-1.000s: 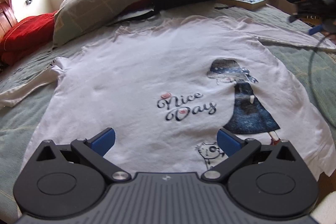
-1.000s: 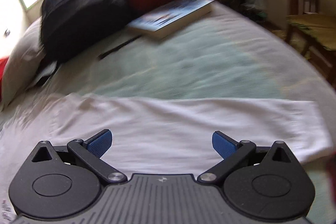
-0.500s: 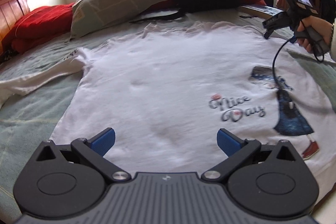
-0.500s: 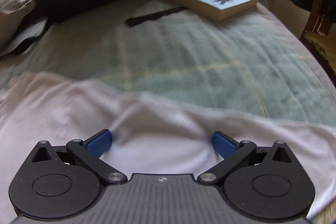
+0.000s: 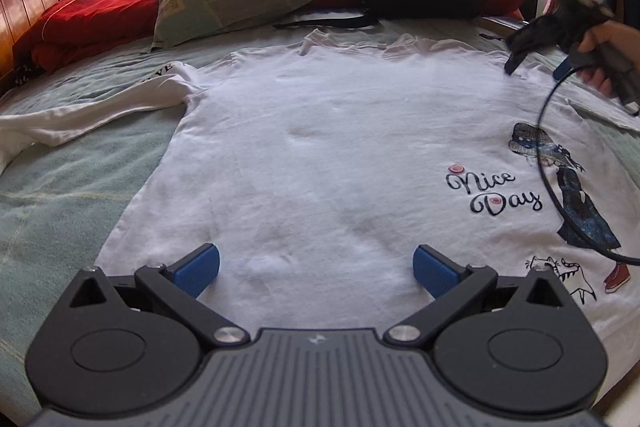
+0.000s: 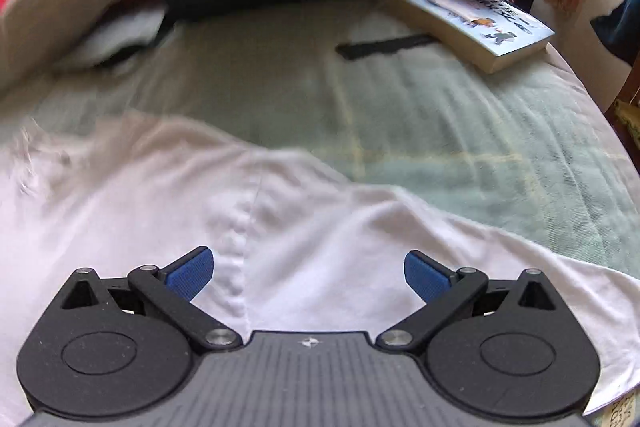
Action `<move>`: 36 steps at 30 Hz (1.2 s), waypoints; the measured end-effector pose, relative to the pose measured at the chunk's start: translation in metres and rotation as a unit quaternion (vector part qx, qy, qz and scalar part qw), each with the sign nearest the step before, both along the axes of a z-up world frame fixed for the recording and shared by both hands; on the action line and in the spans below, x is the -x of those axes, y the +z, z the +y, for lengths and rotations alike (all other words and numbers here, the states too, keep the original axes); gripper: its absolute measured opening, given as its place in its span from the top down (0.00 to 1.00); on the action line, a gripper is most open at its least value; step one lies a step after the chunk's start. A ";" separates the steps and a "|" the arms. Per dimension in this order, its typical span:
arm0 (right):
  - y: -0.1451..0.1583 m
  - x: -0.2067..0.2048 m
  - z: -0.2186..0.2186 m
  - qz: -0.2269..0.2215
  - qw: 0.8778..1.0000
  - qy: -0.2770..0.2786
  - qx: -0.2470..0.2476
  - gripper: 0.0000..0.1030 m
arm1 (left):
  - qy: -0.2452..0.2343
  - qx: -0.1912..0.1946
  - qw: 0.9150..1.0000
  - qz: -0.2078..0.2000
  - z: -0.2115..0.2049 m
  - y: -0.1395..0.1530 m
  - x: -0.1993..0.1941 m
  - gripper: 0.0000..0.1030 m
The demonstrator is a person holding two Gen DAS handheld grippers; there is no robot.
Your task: Fold clothes
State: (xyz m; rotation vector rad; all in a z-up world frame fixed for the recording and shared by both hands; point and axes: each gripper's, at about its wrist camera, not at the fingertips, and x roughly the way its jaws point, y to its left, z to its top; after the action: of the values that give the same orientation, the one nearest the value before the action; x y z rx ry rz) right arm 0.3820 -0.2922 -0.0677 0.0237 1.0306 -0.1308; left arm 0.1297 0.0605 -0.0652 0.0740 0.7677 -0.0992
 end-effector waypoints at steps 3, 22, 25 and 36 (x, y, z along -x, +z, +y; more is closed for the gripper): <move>-0.011 -0.017 -0.005 -0.015 0.999 -0.026 -0.013 0.00 | 0.000 0.005 1.000 -0.001 0.003 -0.001 0.002 0.01; 0.005 -0.063 0.090 0.020 0.971 0.156 -0.180 0.00 | 0.006 0.034 0.999 -0.013 0.030 -0.007 -0.001 0.01; -0.008 -0.081 0.094 -0.007 0.977 0.149 -0.152 0.00 | 0.002 0.036 0.999 -0.015 0.030 -0.008 -0.002 0.01; 0.027 -0.062 0.087 -0.061 0.975 0.170 -0.129 0.00 | 0.003 0.029 1.000 -0.011 0.029 -0.004 -0.005 0.01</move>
State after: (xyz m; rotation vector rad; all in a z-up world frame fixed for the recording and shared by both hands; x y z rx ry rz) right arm 0.4437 -0.2052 -0.0408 0.0901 0.9085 0.3131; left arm 0.1344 0.0899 -0.0691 0.0167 0.7430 -0.1142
